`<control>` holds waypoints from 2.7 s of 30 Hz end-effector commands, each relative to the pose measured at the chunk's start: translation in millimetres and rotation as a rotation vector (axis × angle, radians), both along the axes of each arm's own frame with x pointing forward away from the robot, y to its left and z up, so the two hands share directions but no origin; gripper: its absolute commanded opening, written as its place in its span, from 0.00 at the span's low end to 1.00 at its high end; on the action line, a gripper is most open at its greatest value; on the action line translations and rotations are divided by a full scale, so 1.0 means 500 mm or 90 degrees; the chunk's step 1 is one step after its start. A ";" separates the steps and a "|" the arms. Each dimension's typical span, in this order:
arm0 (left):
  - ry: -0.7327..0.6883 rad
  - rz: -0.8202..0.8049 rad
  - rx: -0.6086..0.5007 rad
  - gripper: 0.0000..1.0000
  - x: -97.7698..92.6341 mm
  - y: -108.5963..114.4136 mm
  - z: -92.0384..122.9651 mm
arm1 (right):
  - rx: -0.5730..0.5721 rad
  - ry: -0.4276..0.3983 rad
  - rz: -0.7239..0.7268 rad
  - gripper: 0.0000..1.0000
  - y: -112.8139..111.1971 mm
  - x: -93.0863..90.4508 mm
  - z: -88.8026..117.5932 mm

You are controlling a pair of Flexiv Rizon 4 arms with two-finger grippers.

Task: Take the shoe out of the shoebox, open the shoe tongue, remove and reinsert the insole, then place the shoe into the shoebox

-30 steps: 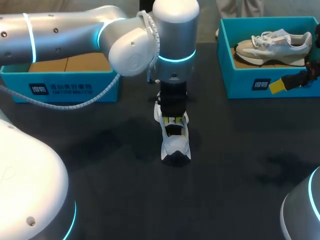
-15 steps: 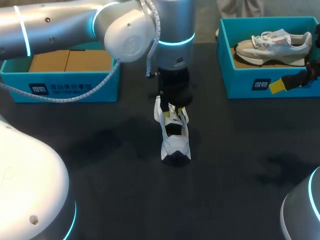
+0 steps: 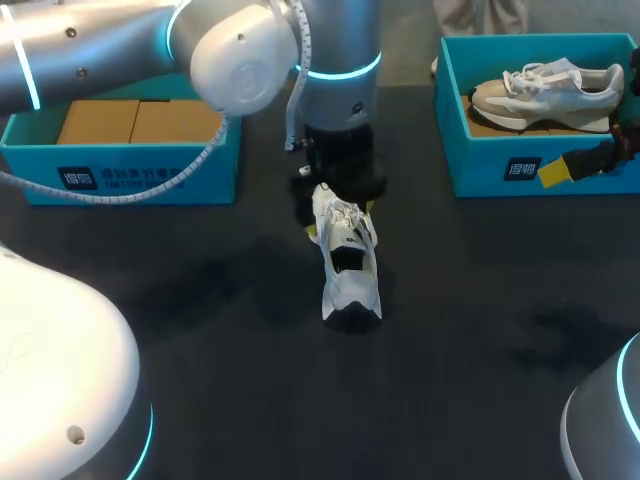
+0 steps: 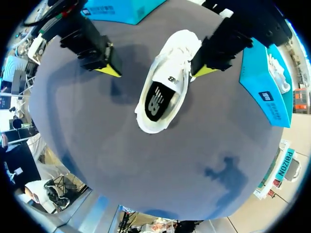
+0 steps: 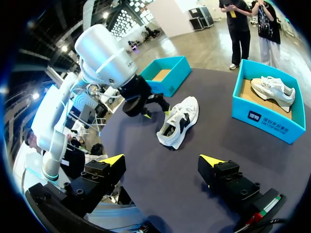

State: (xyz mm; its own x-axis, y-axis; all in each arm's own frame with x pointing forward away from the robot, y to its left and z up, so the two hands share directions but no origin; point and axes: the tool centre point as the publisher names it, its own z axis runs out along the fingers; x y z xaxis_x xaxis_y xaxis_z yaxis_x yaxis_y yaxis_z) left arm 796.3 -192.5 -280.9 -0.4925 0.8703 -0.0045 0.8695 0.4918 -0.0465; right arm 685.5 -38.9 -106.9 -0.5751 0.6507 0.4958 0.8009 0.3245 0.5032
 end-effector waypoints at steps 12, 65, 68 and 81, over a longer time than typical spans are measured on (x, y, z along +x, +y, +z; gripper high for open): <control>0.043 0.139 -0.019 1.00 -0.013 0.007 0.005 | -0.002 0.003 0.001 1.00 0.002 0.006 -0.001; -0.055 0.634 0.004 1.00 -0.172 -0.049 -0.152 | -0.002 0.003 0.001 1.00 0.002 0.006 -0.001; -0.048 0.642 0.013 1.00 -0.166 -0.044 -0.170 | -0.002 0.003 0.001 1.00 0.002 0.006 -0.001; -0.038 0.641 0.056 1.00 -0.159 -0.051 -0.221 | -0.002 0.003 0.001 1.00 0.002 0.006 -0.001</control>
State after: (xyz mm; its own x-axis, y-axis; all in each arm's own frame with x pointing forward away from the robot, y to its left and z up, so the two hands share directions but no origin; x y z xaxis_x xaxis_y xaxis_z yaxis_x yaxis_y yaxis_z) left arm 715.3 -211.5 -386.6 -0.9987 0.0487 -0.0136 0.0480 0.9978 0.0451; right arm 685.6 -38.9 -106.9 -0.5752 0.6507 0.4957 0.8009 0.3246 0.5032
